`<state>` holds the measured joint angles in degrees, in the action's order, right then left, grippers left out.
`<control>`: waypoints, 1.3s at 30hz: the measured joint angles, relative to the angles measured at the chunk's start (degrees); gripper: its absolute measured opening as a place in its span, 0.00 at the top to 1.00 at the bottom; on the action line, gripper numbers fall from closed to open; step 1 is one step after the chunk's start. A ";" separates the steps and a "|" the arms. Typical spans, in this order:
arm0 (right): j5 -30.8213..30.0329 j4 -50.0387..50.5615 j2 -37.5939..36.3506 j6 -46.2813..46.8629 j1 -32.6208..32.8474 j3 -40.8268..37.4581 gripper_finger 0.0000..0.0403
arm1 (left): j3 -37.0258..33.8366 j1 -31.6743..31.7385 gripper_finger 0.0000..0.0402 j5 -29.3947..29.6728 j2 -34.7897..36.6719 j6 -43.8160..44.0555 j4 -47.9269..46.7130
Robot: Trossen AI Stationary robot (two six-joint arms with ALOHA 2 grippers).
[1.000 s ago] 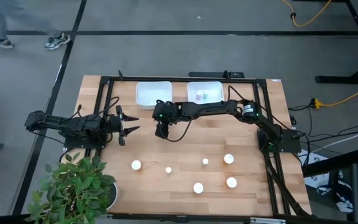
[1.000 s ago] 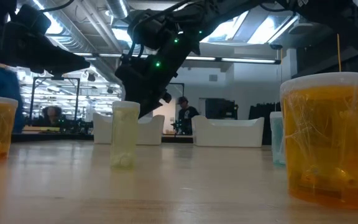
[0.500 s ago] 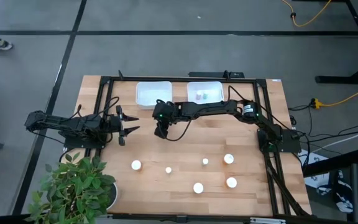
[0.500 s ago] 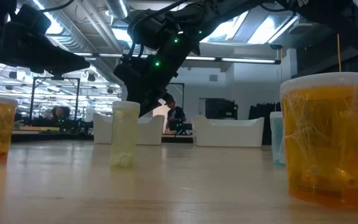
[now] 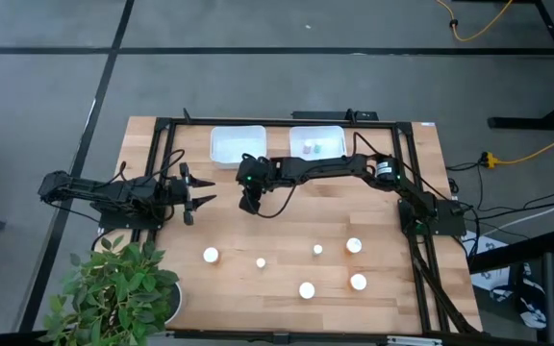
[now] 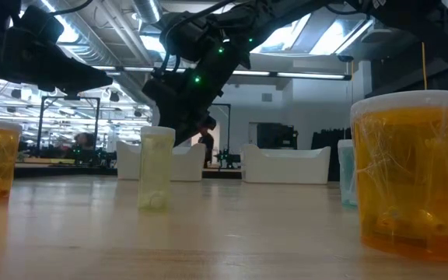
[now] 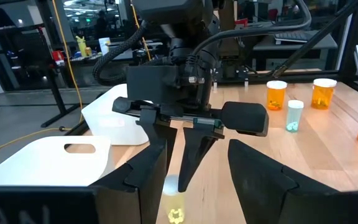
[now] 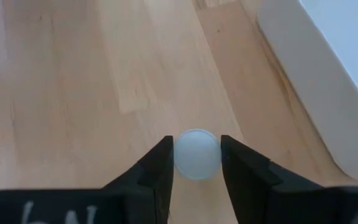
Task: Pick and place medicine bottles into bin by pill shape (circle, oval)
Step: Put the yellow pill bottle into the right white bin
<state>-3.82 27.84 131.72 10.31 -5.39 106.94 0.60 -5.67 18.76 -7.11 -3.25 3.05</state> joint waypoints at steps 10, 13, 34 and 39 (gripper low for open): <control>0.90 0.48 0.00 -0.02 0.02 0.00 0.51 | 0.01 0.02 0.59 0.00 0.00 0.00 -0.01; 0.88 0.42 0.00 -0.07 0.02 0.00 0.48 | 0.01 0.01 0.59 0.00 0.00 0.00 -0.01; -1.09 0.16 0.70 -1.60 0.02 -0.07 0.47 | 0.02 0.01 0.59 0.00 0.02 0.00 -0.02; -1.09 0.24 0.68 -1.45 0.02 -0.07 0.52 | 0.02 0.00 0.59 0.00 0.00 0.00 -0.02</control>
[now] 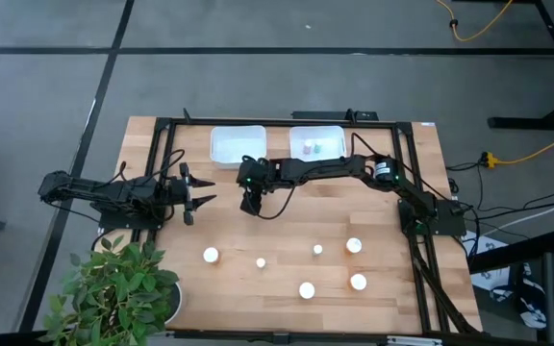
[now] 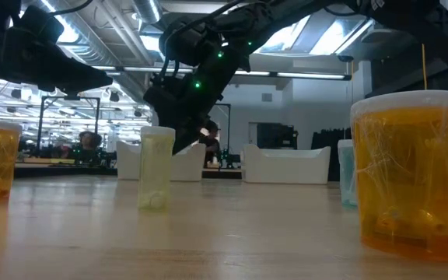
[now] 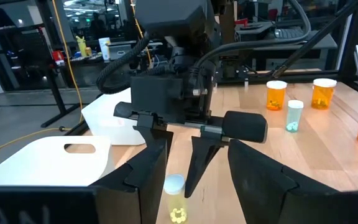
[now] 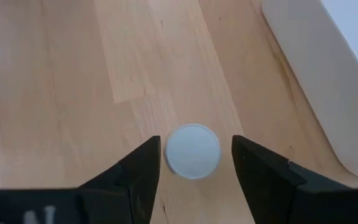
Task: Pick and place medicine bottles into bin by pill shape (circle, oval)
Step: Put the yellow pill bottle into the right white bin
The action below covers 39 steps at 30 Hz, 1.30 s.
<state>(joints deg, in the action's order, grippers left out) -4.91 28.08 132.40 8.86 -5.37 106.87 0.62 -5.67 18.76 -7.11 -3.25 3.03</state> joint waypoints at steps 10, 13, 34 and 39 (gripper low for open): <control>3.14 -0.04 -0.60 4.75 -0.35 0.00 0.71 | 0.00 0.00 0.59 0.00 0.01 -0.02 0.01; 3.81 1.88 -2.62 7.03 -0.71 0.00 0.72 | 0.00 0.01 0.59 0.00 0.02 -0.01 0.01; -14.01 35.00 -23.68 15.99 -12.03 0.09 0.71 | 0.00 0.00 0.59 -0.02 0.01 -0.04 0.02; -19.20 50.97 -23.94 20.85 -15.40 0.07 0.71 | -0.02 0.00 0.59 -0.02 0.00 0.09 0.00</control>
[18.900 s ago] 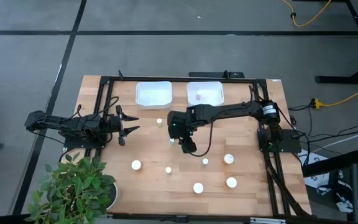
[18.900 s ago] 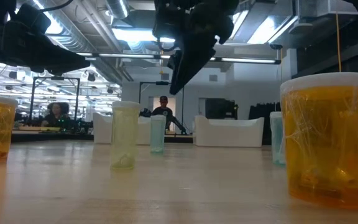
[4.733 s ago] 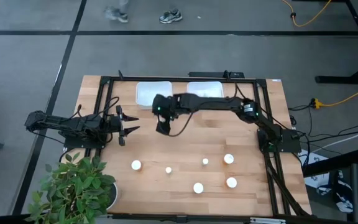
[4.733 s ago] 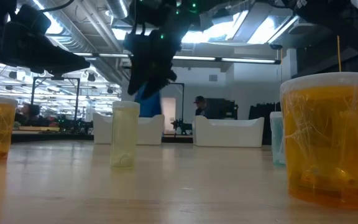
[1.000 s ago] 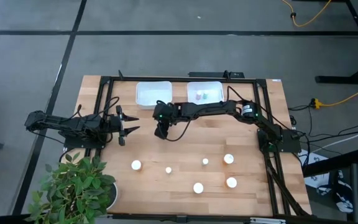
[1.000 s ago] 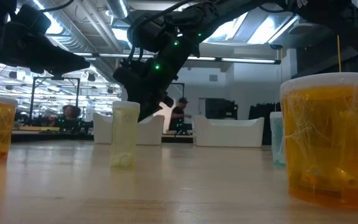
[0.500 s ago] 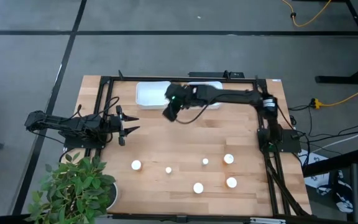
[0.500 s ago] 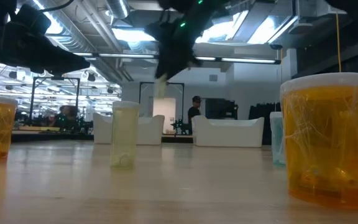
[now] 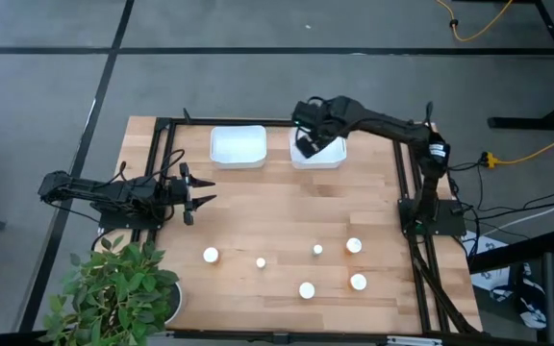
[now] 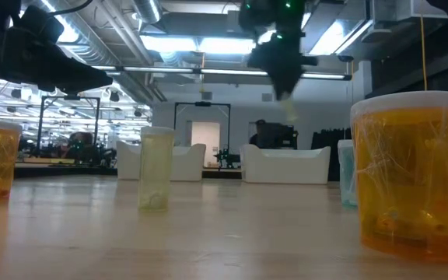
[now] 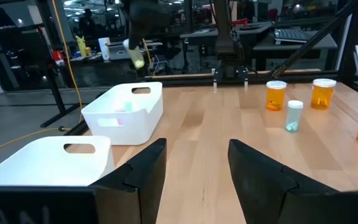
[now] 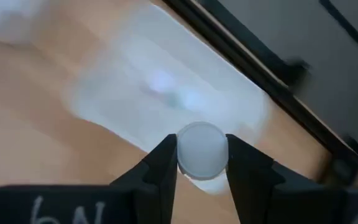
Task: Pick and place medicine bottles into bin by pill shape (circle, oval)
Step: Put the yellow pill bottle into the right white bin
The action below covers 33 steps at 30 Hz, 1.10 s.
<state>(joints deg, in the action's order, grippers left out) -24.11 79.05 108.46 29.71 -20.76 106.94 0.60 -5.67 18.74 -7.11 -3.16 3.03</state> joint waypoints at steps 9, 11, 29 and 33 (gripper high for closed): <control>-1.75 1.60 -4.48 0.10 -1.48 -6.08 0.71 | 0.00 0.00 0.59 0.02 0.00 -0.43 0.02; -1.78 0.80 -8.11 1.55 -1.48 -11.17 0.71 | 0.01 0.00 0.59 0.02 0.02 -0.44 0.00; 3.26 -60.54 -29.97 5.85 -1.86 -53.19 0.70 | 0.00 0.00 0.59 0.04 0.00 -0.48 0.02; 2.13 -61.25 -27.66 5.76 -2.65 -53.33 0.70 | 0.01 0.01 0.59 0.04 0.01 -0.42 0.01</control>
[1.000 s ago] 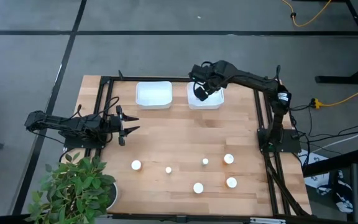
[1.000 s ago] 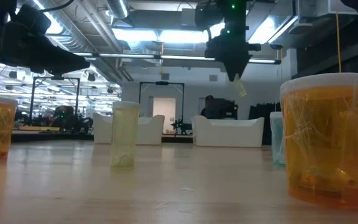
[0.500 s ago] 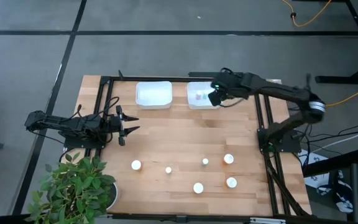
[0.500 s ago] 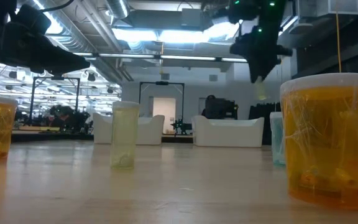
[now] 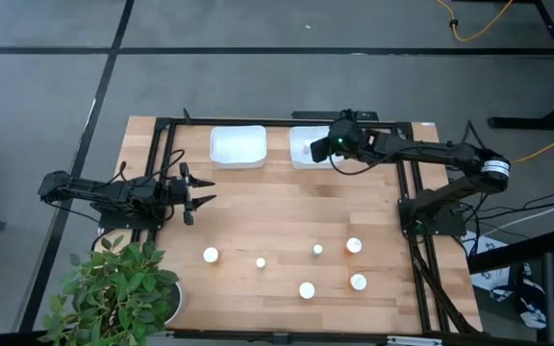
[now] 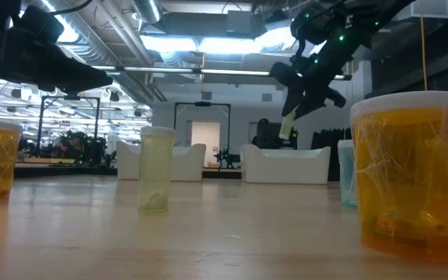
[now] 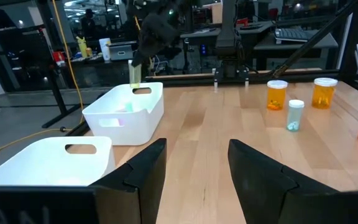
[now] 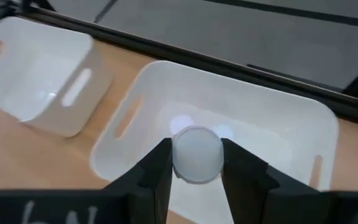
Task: Pick and place medicine bottles into bin by pill shape (circle, oval)
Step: Put the yellow pill bottle into the right white bin
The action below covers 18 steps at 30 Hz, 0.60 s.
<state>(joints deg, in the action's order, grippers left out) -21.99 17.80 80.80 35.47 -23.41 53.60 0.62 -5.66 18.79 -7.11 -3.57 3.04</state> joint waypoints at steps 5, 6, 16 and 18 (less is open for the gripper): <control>-3.57 0.78 0.76 -0.08 -1.91 0.00 0.70 | -0.01 -0.01 0.59 0.00 -0.01 0.26 0.01; -4.00 0.77 0.76 0.04 -2.21 0.02 0.70 | 0.00 -0.01 0.59 0.00 -0.01 0.33 0.00; -2.46 1.29 3.62 -0.05 -7.04 0.07 0.70 | -0.01 0.01 0.59 0.02 -0.01 -0.32 0.01; -1.28 1.36 5.02 -0.07 -7.22 0.07 0.70 | 0.00 0.01 0.59 0.02 -0.01 -1.18 0.00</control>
<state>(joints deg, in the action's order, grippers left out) -23.26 19.16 85.82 35.39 -30.63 53.67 0.62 -5.65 18.80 -7.11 -4.75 3.05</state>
